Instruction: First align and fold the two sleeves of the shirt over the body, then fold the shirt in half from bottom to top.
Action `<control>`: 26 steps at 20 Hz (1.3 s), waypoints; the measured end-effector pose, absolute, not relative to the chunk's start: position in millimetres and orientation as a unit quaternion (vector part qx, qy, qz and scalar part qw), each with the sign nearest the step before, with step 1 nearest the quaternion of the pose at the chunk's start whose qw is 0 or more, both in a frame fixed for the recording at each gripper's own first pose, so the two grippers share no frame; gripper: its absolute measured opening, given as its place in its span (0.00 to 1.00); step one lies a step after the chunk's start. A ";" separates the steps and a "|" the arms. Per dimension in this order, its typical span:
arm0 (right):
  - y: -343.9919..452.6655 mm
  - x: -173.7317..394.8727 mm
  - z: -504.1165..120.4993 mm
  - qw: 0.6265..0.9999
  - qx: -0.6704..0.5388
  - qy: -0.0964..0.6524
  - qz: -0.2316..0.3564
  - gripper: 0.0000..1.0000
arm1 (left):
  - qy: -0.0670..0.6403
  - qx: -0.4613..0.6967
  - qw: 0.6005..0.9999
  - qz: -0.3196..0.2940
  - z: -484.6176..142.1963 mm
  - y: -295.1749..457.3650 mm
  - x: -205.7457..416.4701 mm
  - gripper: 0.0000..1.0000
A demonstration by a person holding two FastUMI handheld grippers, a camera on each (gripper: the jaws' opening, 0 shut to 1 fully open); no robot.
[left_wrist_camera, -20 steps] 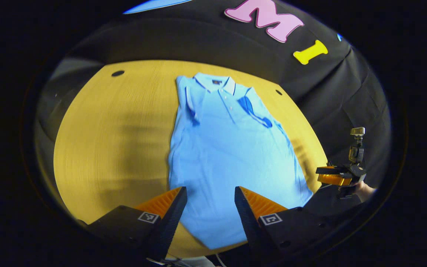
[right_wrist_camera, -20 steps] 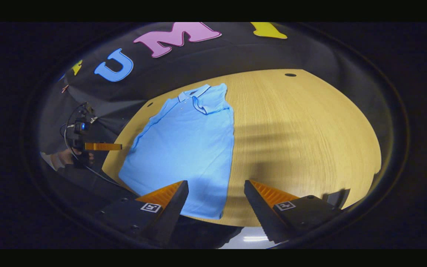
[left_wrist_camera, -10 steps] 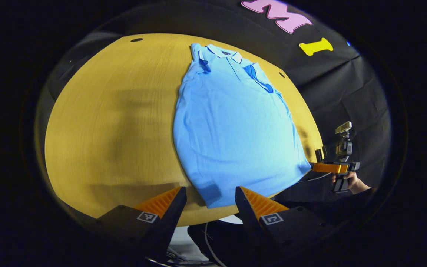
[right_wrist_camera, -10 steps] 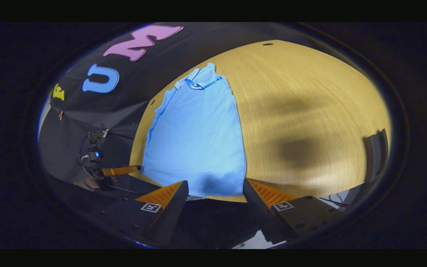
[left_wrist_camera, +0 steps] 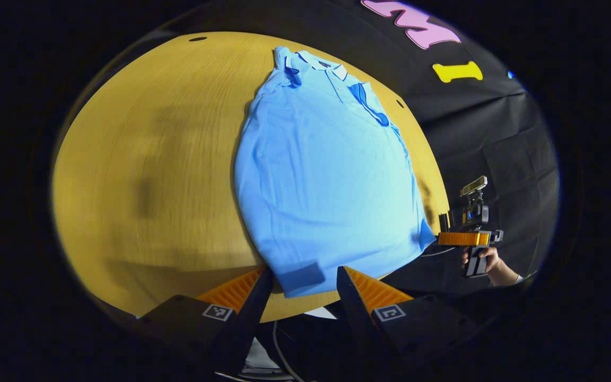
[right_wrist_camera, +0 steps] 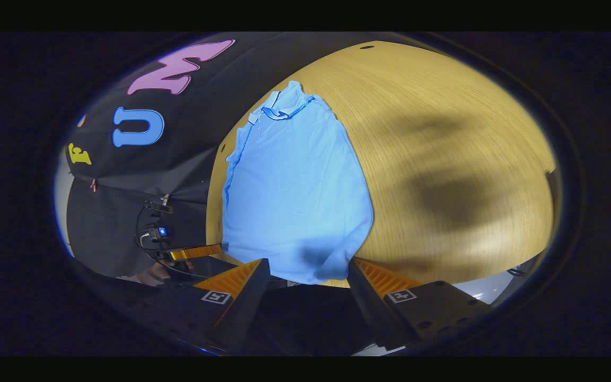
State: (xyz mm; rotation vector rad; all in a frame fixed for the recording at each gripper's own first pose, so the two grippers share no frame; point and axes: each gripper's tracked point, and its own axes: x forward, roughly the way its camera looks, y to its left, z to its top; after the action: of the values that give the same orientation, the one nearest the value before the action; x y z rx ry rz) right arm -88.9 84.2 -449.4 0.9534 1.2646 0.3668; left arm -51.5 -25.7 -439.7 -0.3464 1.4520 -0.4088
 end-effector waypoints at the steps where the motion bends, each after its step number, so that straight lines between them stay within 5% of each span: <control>1: 89.1 -85.5 -449.3 0.681 0.436 0.565 0.163 0.90 | 0.656 -0.161 0.713 -0.186 -440.2 -29.8 -49.4 0.82; 5: 95.8 -69.7 -457.7 0.665 0.465 0.567 0.139 0.86 | 0.658 -0.154 0.713 -0.190 -445.2 -44.5 -44.8 0.82; 7: 94.0 -68.0 -468.3 0.657 0.470 0.576 0.121 0.69 | 0.657 -0.139 0.718 -0.180 -451.4 -45.7 -42.5 0.79; 8: 92.3 -69.9 -475.5 0.659 0.463 0.582 0.114 0.52 | 0.661 -0.124 0.720 -0.168 -458.8 -41.6 -43.8 0.76; 9: 90.0 -67.6 -478.8 0.664 0.460 0.579 0.111 0.40 | 0.667 -0.118 0.717 -0.163 -461.3 -40.3 -44.4 0.55; 10: 88.8 -69.3 -477.7 0.664 0.462 0.577 0.111 0.16 | 0.666 -0.132 0.716 -0.162 -460.1 -47.3 -43.0 0.34; 11: 89.1 -69.4 -478.0 0.660 0.467 0.578 0.109 0.15 | 0.667 -0.135 0.716 -0.155 -459.1 -46.8 -41.1 0.12; 14: 91.6 -67.5 -476.9 0.664 0.467 0.571 0.123 0.06 | 0.660 -0.124 0.723 -0.162 -457.7 -46.6 -42.3 0.10; 15: 93.6 -67.5 -477.2 0.668 0.460 0.570 0.134 0.12 | 0.657 -0.115 0.726 -0.164 -457.8 -45.5 -41.9 0.09; 26: 114.1 17.1 -399.3 0.730 0.454 0.462 0.217 0.06 | 0.557 -0.093 0.802 -0.197 -385.7 -65.5 37.9 0.07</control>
State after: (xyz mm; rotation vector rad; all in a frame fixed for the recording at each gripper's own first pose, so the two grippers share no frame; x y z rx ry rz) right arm 17.1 114.1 -399.3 0.9993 1.0168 0.4781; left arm 37.9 -65.5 -385.7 -0.1988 1.1936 -0.4219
